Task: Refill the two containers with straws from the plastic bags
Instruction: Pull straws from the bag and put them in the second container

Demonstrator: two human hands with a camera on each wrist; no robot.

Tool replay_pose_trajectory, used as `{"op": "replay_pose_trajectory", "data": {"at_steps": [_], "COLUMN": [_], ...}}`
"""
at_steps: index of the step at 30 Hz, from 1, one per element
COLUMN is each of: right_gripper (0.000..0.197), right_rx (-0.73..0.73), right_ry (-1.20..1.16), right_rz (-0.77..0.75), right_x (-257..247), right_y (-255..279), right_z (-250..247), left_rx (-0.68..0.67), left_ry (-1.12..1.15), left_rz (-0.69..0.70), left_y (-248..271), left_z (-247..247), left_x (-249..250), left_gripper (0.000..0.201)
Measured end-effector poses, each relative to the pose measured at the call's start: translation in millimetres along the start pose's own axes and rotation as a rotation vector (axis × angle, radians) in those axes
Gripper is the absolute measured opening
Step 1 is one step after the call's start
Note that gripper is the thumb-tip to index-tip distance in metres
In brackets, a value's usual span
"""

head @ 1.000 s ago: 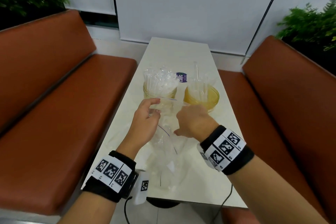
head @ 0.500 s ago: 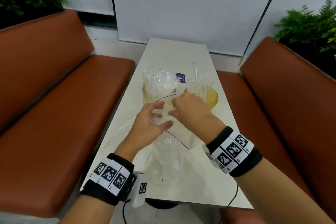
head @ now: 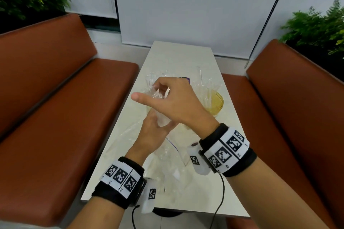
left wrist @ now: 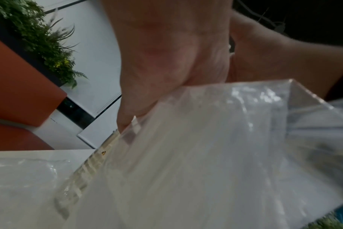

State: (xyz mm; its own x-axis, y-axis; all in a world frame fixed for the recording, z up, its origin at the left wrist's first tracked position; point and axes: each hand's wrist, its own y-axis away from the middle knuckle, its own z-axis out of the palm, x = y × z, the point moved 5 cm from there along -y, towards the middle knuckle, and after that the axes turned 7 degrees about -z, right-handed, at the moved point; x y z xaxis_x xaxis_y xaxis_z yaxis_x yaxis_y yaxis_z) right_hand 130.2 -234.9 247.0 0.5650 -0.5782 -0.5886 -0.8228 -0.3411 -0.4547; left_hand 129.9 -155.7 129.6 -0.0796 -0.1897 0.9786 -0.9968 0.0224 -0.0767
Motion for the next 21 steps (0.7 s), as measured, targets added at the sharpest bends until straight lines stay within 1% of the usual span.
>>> {"op": "replay_pose_trajectory", "data": {"at_steps": [2,4,6,8,9,12,14,16,17,20,21], "right_gripper": [0.045,0.050,0.058,0.047,0.044,0.050,0.049,0.040,0.040,0.047,0.049], "right_rx": [-0.041,-0.029,-0.080,-0.166,-0.157,-0.031,0.032,0.099,0.138,0.269,0.313], "right_ry": [-0.142,-0.205,-0.161,-0.047,0.014,0.133,0.130,0.081,0.076,0.065,0.053], "right_rz": [-0.010,-0.052,-0.064,-0.078,-0.095,-0.174,-0.164,-0.144,-0.151,-0.185,-0.199], "right_x": [10,20,32,39,42,45,46,44,40,28,22], "right_y": [2,3,4,7,8,6,1,-7,-10,-24,-28], "right_z": [3,1,5,20,26,33,28,16,10,-17,-29], "left_rx": [-0.008,-0.021,-0.034,-0.058,-0.055,-0.055,-0.056,-0.047,-0.038,-0.037,-0.042], "left_ry": [0.023,0.003,-0.036,-0.043,-0.044,-0.021,-0.006,-0.029,-0.043,-0.013,-0.002], "left_rz": [0.011,-0.006,-0.012,-0.013,-0.014,-0.013,-0.057,-0.093,-0.101,-0.123,-0.138], "left_y": [-1,-2,-2,-4,-4,-8,-10,-9,-9,-10,-11], "left_z": [-1,-4,-3,-1,-1,4,2,2,1,-1,-2], "left_x": [-2,-2,-2,-2,0,-6,-12,-16,-16,-21,-24], "left_gripper": [0.053,0.042,0.027,0.015,0.016,0.030,0.039,0.035,0.033,0.033,0.039]}}
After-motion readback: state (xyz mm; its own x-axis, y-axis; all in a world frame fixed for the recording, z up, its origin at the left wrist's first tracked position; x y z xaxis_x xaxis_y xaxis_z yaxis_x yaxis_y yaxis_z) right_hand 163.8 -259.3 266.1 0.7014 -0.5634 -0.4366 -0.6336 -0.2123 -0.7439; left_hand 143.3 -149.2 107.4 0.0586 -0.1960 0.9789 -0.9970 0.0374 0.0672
